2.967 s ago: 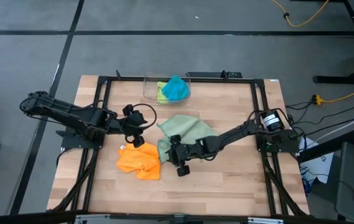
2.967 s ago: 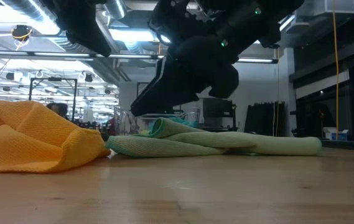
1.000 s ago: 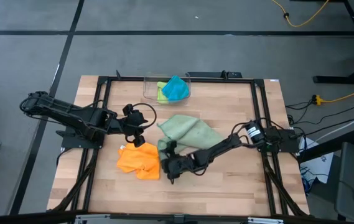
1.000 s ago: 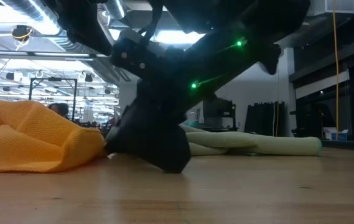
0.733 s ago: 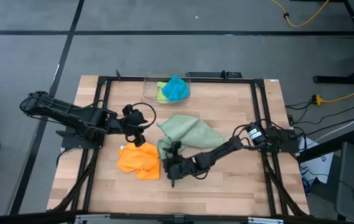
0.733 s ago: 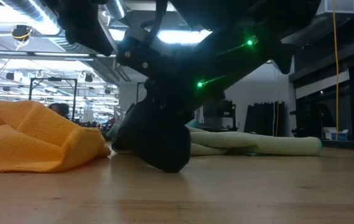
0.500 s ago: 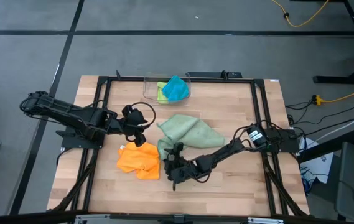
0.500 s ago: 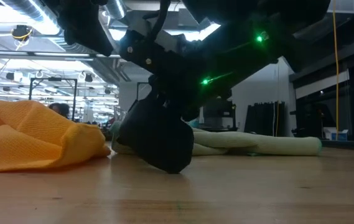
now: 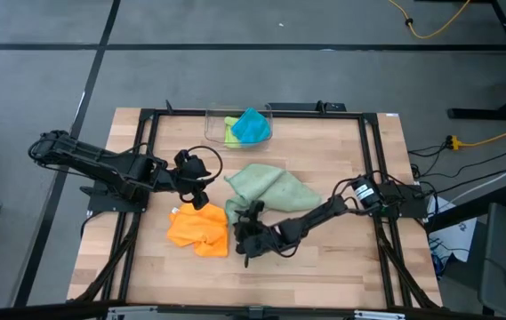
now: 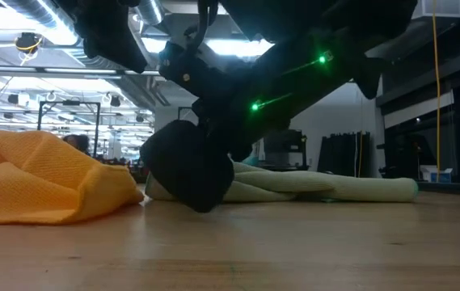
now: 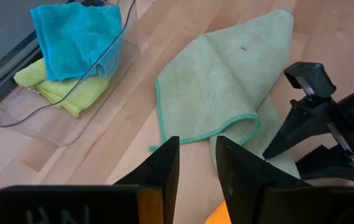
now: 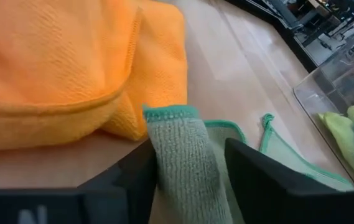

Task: Fold microfiber towels
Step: Fold the green towel

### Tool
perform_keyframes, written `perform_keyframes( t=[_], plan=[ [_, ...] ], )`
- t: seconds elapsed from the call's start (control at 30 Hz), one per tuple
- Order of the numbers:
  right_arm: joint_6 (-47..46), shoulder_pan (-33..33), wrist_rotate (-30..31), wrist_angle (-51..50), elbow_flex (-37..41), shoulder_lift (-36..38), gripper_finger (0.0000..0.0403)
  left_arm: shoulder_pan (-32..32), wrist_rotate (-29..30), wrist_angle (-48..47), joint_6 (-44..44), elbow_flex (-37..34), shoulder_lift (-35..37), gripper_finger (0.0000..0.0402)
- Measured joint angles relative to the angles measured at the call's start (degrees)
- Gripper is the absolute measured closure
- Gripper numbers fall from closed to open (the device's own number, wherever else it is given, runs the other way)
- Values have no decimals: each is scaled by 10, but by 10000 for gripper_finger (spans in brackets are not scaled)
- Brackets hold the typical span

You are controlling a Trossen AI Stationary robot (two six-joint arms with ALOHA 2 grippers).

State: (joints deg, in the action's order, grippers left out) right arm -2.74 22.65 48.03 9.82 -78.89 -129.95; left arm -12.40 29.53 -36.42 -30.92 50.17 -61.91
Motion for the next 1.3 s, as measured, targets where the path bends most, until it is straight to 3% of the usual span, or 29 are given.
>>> perform_keyframes(
  t=[0.37, 0.6, 0.93, 1.13, 1.3],
  plan=[
    [-2, 1, 0, 2, 0, 0, 303, 0, 0, 0, 1, 0, 0, 305],
    [3, 3, 4, 1, 0, 5, 389, 0, 0, 0, 1, 0, 0, 305],
    [59, 38, 170, -148, 0, 145, 397, 0, 0, 1, 0, 0, 0, 305],
    [22, 68, 190, -260, -1, 248, 398, 0, -4, 77, 81, 0, -10, 305],
    [-17, 91, 201, -338, -1, 296, 399, 0, -70, 179, 174, 0, -50, 305]
  ],
)
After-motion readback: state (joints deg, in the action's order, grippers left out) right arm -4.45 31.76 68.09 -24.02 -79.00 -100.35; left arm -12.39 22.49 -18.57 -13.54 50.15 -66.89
